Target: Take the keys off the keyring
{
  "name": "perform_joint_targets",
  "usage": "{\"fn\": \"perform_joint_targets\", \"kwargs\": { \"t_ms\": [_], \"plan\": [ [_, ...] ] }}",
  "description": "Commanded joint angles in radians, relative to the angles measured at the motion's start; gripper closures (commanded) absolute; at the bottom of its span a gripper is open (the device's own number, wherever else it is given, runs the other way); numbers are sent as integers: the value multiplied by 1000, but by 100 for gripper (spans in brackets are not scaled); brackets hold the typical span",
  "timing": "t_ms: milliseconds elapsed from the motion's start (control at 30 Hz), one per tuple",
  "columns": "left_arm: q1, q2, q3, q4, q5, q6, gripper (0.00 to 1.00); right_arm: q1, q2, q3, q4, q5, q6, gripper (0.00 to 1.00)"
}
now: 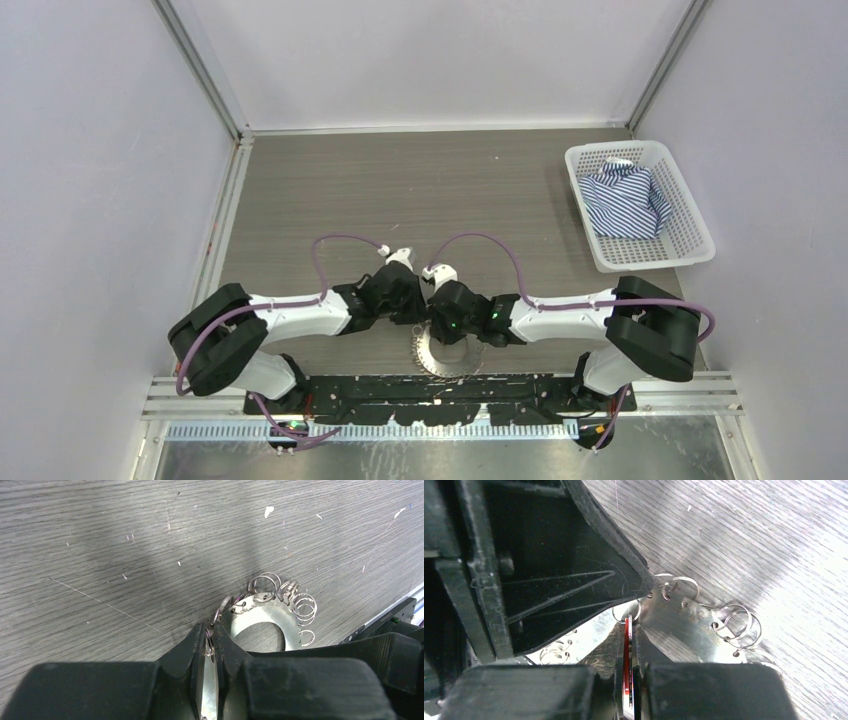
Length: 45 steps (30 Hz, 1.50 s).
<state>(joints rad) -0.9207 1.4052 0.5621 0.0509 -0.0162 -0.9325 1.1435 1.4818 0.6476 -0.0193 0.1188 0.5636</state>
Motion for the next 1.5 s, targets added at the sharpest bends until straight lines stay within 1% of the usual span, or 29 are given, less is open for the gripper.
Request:
{"fn": "perform_joint_targets", "kwargs": {
  "t_ms": [0,100,133,233,367,533,767,933,1133,1300,1467],
  "plan": [
    [6,-22,7,-3,-29,14,91,4,-5,38,-9,13,-14,99],
    [6,-34,6,-8,-33,16,99,4,-7,40,-16,16,-18,99],
    [6,-38,6,-12,-35,17,99,4,-7,42,-19,17,-18,99],
    [9,-61,7,-23,-43,10,99,5,-5,50,-28,17,-22,99],
    [39,-92,0,-29,-13,-18,99,10,-1,54,-48,27,-29,99],
    [91,-108,-18,-23,61,-94,99,15,0,66,-73,47,-43,99],
    [139,-130,-57,-5,117,-196,99,25,-8,67,-107,83,-58,99],
    [188,-103,-118,82,192,-297,99,38,-4,69,-131,109,-81,99],
    [217,-78,-165,154,240,-399,99,76,41,101,-166,161,-122,99],
    [258,-77,-184,179,290,-419,99,103,59,100,-188,214,-140,99],
    [270,-66,-203,197,317,-423,99,104,60,102,-207,273,-156,99]
  ]
}}
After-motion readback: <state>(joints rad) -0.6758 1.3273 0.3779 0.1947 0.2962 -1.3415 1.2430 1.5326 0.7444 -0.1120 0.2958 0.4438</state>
